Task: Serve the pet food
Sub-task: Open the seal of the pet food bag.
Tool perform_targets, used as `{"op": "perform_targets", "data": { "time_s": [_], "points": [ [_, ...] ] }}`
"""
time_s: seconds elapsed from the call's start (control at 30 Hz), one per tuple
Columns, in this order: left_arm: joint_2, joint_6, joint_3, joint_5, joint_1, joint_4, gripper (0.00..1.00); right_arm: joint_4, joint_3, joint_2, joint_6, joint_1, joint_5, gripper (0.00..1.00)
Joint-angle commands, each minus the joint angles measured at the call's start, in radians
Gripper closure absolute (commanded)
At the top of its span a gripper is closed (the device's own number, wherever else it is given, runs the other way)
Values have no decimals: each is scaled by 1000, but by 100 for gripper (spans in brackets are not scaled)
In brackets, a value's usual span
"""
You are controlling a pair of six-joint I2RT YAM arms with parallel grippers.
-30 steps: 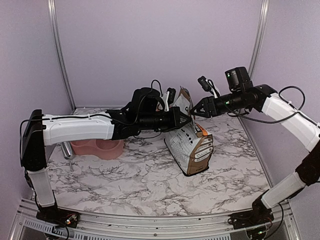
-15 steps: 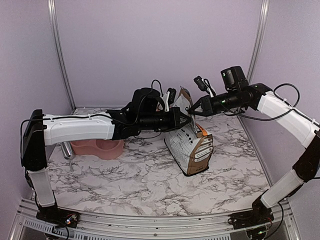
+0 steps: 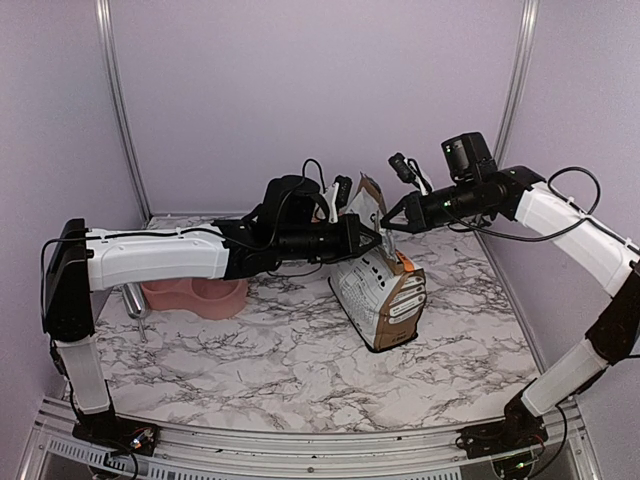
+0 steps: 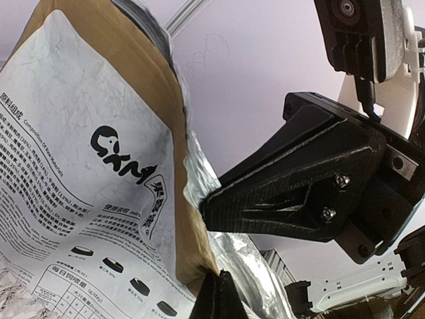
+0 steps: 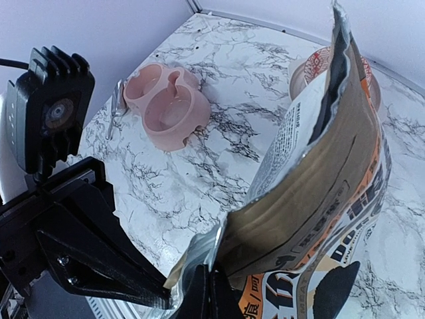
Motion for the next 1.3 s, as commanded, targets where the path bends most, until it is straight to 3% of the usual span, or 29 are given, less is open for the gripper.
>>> {"op": "perform_targets", "data": {
  "time_s": [0.0, 0.33, 0.6, 0.83, 0.97, 1.27],
  "points": [
    [12, 18, -3, -25, 11, 8, 100, -30, 14, -19, -22, 2, 72, 100],
    [15, 15, 0, -28, 11, 7, 100, -49, -3, -37, -34, 2, 153, 100],
    [18, 19, 9, -29, 14, 7, 100, -26, -34, -50, -34, 2, 104, 100],
    [32, 34, 52, -35, 32, -21, 74, 1, -58, -70, -41, 2, 37, 100],
    [41, 55, 87, -52, 40, -49, 65, 11, -72, -76, -41, 1, 23, 100],
    [91, 81, 175, -51, 52, -128, 66, 30, -94, -84, -46, 2, 7, 100]
  ]
}}
